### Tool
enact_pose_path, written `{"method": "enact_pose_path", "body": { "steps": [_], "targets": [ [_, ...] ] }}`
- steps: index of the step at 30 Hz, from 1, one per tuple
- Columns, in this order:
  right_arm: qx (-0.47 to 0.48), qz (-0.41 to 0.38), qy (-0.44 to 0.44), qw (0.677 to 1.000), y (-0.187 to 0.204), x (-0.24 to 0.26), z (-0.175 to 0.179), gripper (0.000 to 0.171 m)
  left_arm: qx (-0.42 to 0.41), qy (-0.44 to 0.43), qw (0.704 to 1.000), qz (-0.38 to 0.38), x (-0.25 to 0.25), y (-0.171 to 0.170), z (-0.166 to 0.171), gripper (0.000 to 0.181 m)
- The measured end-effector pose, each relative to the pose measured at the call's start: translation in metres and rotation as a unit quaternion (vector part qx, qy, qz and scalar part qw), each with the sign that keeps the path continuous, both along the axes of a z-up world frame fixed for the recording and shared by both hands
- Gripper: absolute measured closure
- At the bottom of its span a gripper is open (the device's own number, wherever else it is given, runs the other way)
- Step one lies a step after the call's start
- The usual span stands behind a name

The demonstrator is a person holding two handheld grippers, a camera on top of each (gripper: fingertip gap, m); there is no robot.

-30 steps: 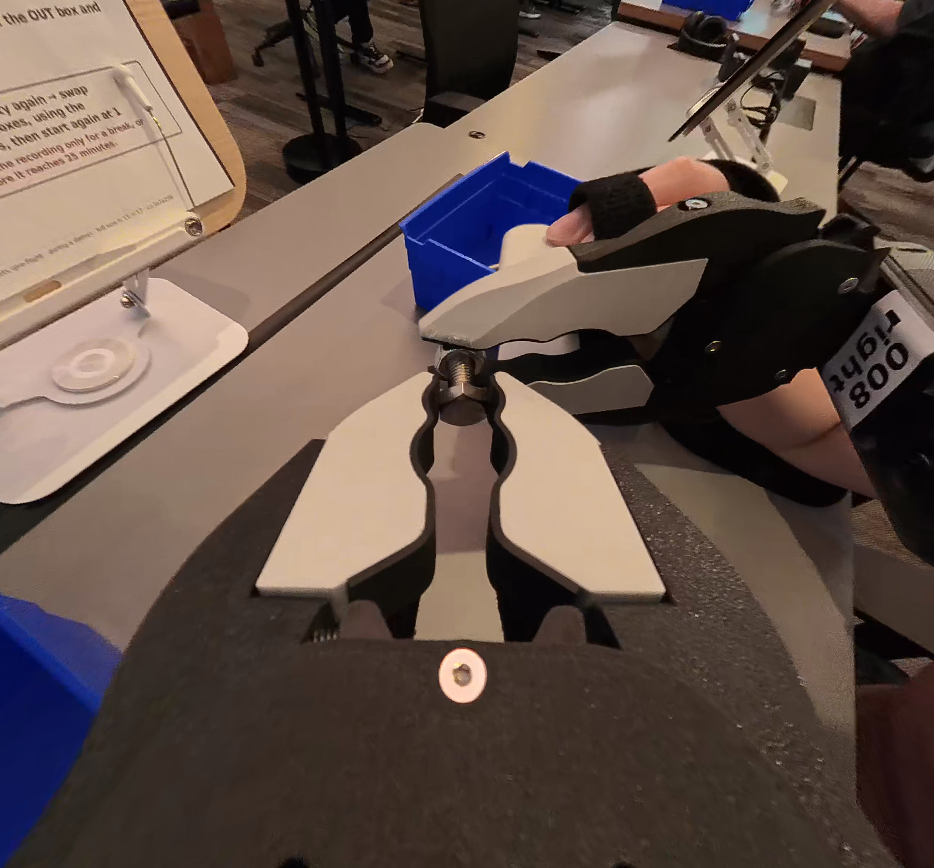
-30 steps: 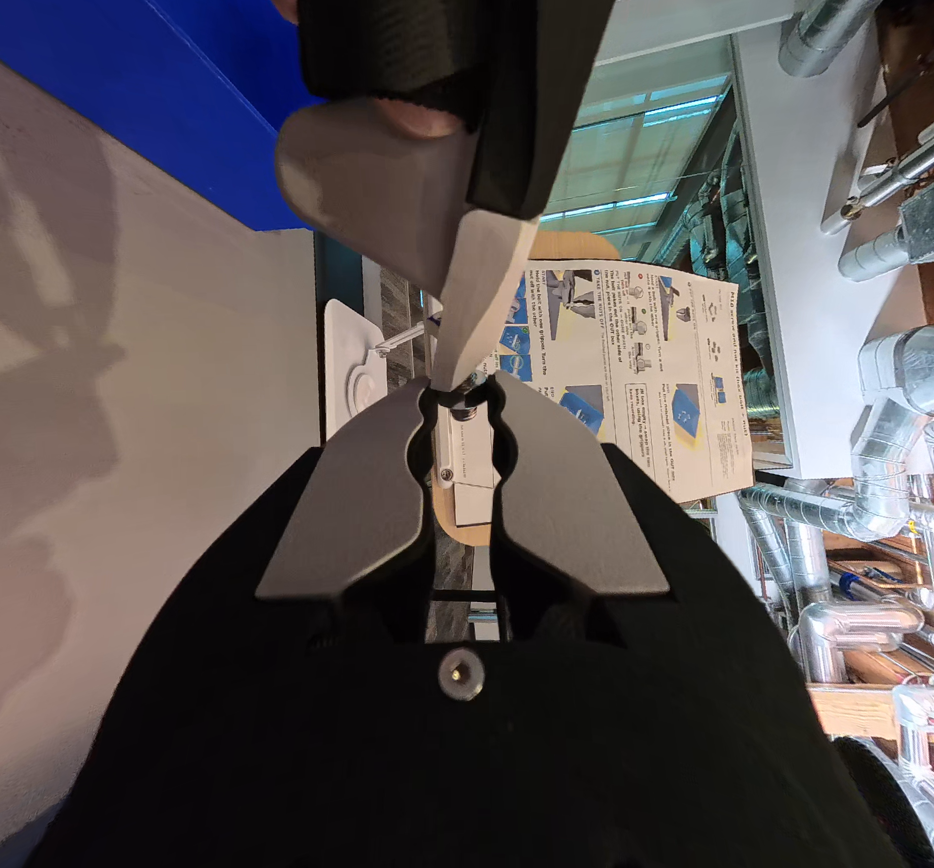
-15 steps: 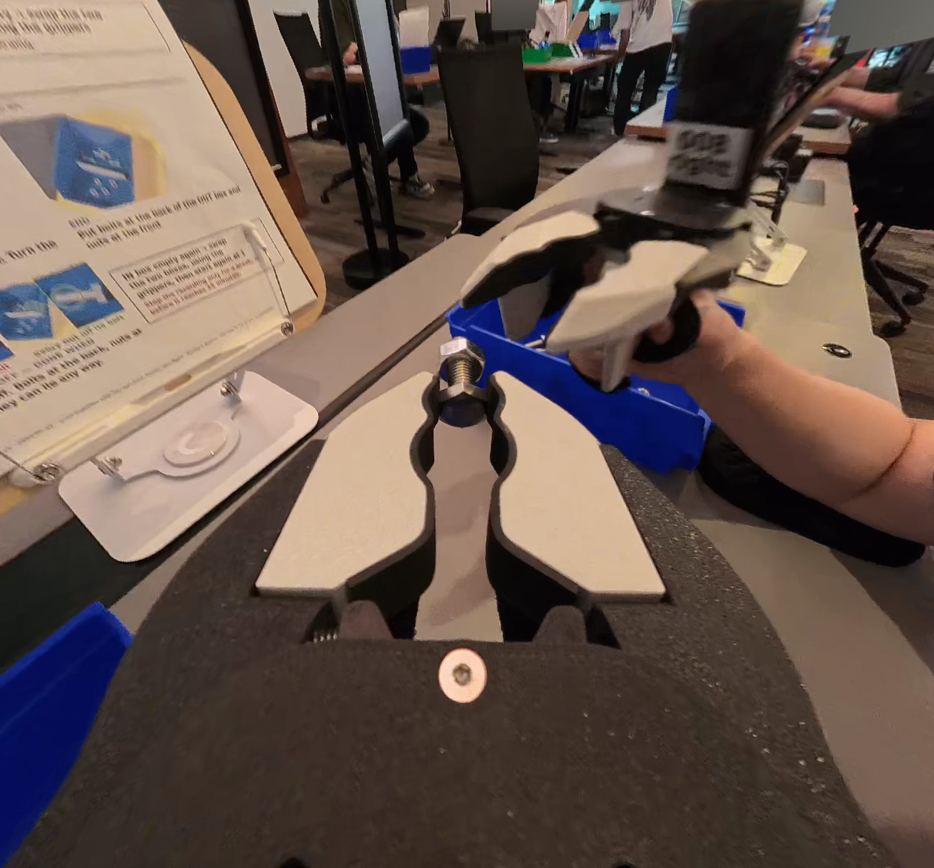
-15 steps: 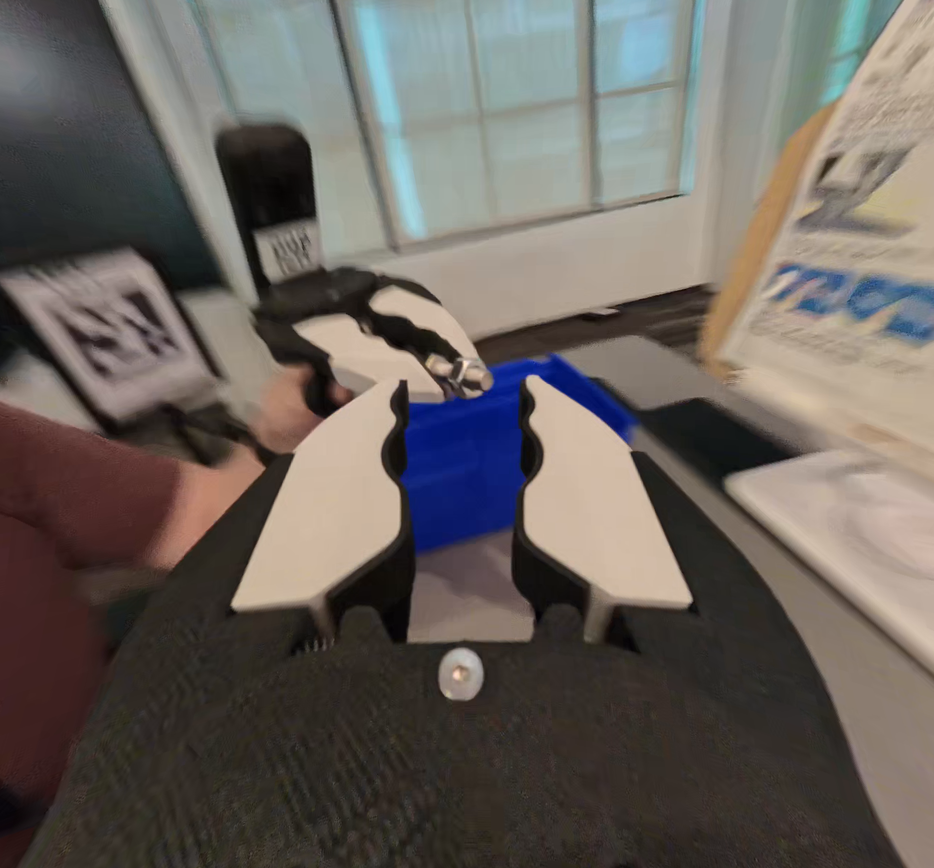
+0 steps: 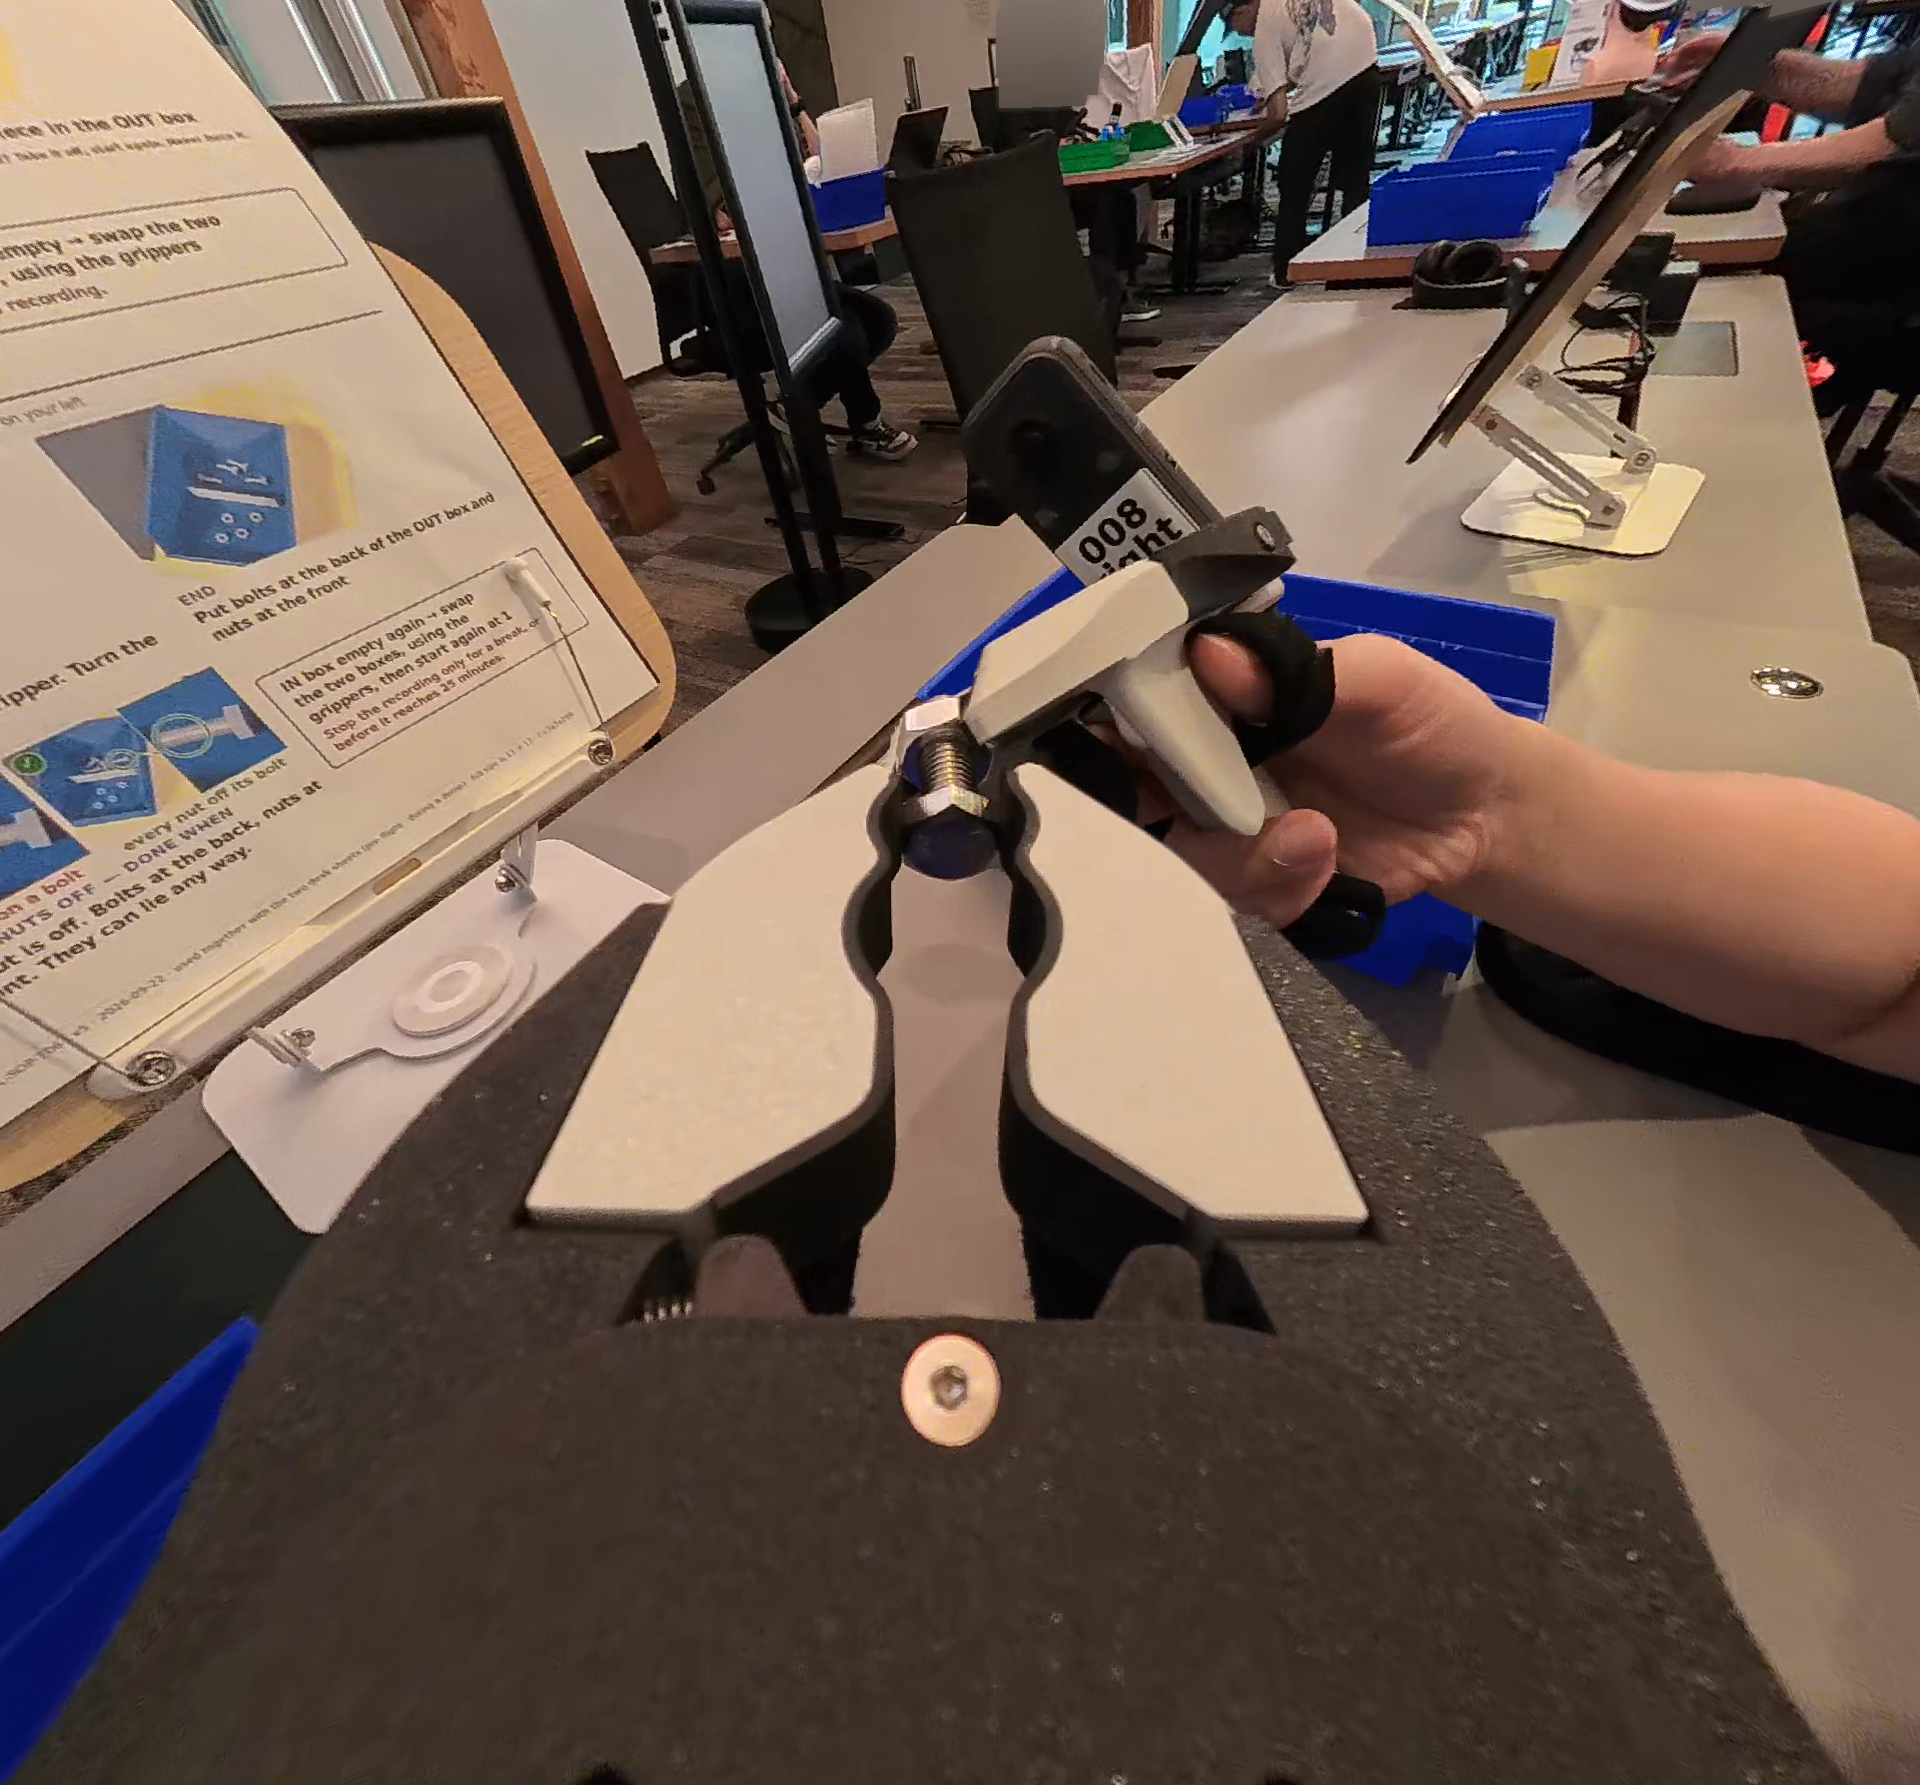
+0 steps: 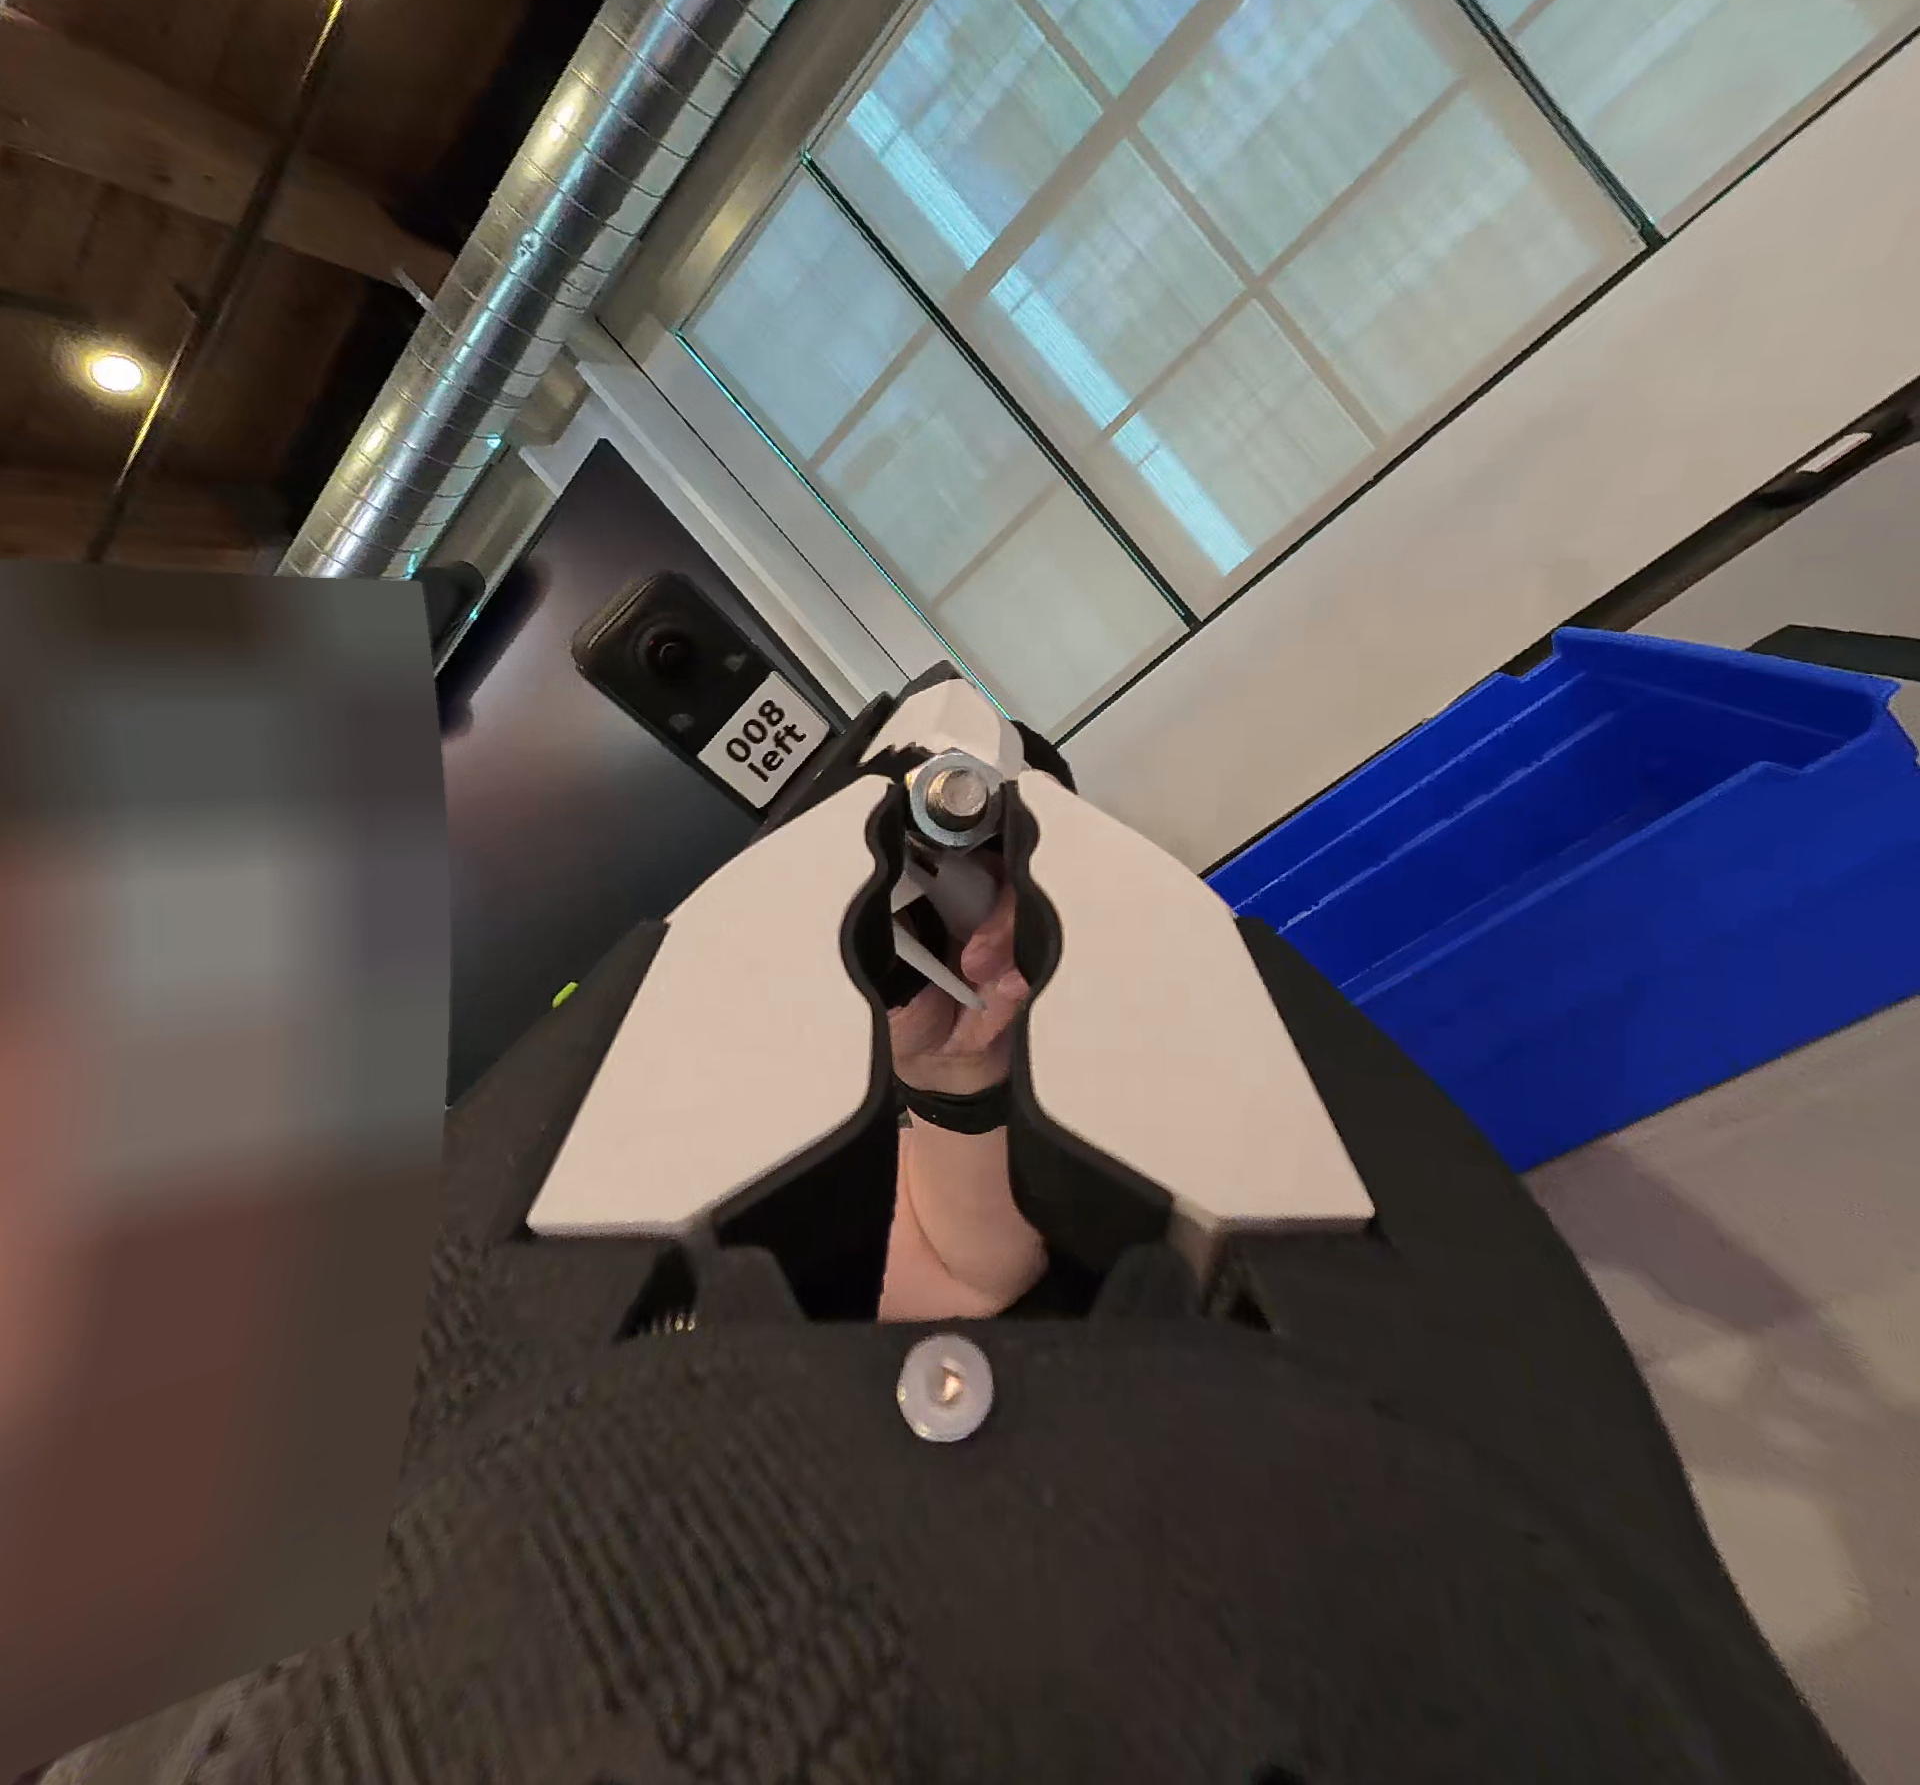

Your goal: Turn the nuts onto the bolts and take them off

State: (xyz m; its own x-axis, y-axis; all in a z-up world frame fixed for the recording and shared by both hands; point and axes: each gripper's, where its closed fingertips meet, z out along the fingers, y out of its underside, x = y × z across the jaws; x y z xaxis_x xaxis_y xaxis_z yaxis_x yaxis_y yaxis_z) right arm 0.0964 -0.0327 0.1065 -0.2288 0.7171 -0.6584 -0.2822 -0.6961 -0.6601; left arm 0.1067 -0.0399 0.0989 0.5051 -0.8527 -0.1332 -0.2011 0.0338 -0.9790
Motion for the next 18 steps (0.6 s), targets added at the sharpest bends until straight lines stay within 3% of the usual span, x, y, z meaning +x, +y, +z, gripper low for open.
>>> {"method": "enact_pose_path", "body": {
  "steps": [3,8,11,13,18],
  "targets": [
    [0.016,-0.003,-0.013,1.000,0.000,0.000,-0.002,0.153,-0.008,0.011,1.000,-0.001,-0.001,0.001,-0.003,0.164],
    [0.130,-0.053,-0.119,0.983,0.002,0.006,-0.009,0.153,-0.058,0.031,0.998,-0.023,-0.004,-0.003,-0.012,0.137],
    [0.224,-0.088,-0.216,0.946,-0.003,0.006,-0.016,0.153,-0.099,0.046,0.992,-0.069,0.001,-0.013,-0.022,0.137],
    [0.267,-0.099,-0.263,0.922,-0.008,0.006,-0.020,0.153,-0.098,0.070,0.991,-0.058,0.001,-0.010,-0.030,0.138],
    [0.306,-0.092,-0.338,0.886,-0.016,0.005,-0.033,0.153,-0.097,0.098,0.988,-0.070,0.008,-0.012,-0.042,0.149]
  ]
}}
